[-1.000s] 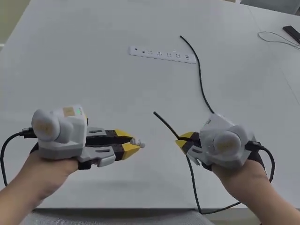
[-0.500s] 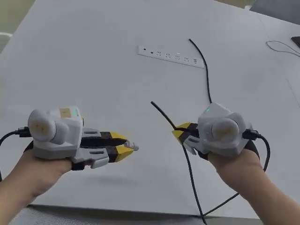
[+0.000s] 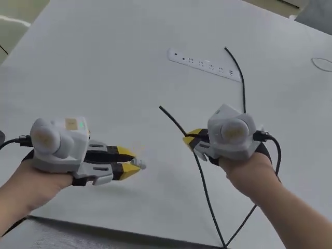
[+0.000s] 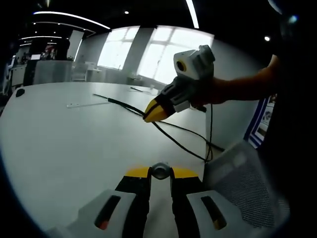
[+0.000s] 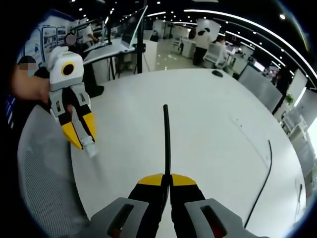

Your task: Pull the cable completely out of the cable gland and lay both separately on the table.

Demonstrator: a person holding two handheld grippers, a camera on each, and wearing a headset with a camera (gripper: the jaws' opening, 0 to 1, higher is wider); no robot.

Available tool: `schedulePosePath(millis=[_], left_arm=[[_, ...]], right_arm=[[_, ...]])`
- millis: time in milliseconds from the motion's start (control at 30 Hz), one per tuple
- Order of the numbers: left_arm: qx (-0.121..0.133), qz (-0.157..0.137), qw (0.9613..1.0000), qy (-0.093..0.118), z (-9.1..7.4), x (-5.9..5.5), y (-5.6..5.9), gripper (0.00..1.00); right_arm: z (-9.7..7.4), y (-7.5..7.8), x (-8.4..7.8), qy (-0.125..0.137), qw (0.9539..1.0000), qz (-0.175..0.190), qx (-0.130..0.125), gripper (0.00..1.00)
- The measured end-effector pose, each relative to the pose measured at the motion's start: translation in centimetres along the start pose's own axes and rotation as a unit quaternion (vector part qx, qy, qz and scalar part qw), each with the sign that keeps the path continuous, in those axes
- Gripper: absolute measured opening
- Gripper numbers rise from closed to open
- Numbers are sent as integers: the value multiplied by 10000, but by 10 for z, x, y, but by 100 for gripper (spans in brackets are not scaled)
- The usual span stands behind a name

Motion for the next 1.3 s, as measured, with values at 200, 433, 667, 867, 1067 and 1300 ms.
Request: schedulePosePath(millis=[200, 433, 667, 867, 1067, 1300], left_arm=[[76, 80, 9997, -203, -9, -11, -5, 15], [138, 78, 9990, -418, -17, -27, -12, 15], [222, 30, 9983, -546, -24, -39, -16, 15], [326, -13, 9978, -583, -33, -48, -21, 15], [435, -75, 9971, -619, -40, -61, -25, 15], [472, -100, 9968, -634, -42, -69, -28, 15]], right_arm=[[31, 1, 9, 45, 9998, -28, 181, 0], [71, -6, 2, -145, 9979, -354, 520, 0], [90, -11, -1, -243, 9962, -546, 629, 0], [111, -25, 9, -142, 9943, -569, 885, 0], [128, -42, 15, -63, 9902, -764, 1167, 0], [145, -63, 15, -113, 9801, -1172, 1601, 0]])
Point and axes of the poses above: the centre of the closed fingertips' face, and the gripper's own axes: z roughly forward along the fingers, y roughly to its right, x roughly out of its top, the point moved 8 cm from there along -z, roughly backward along the fingers, and after that the axes turned 14 degrees about y, right-handed, at the moved point
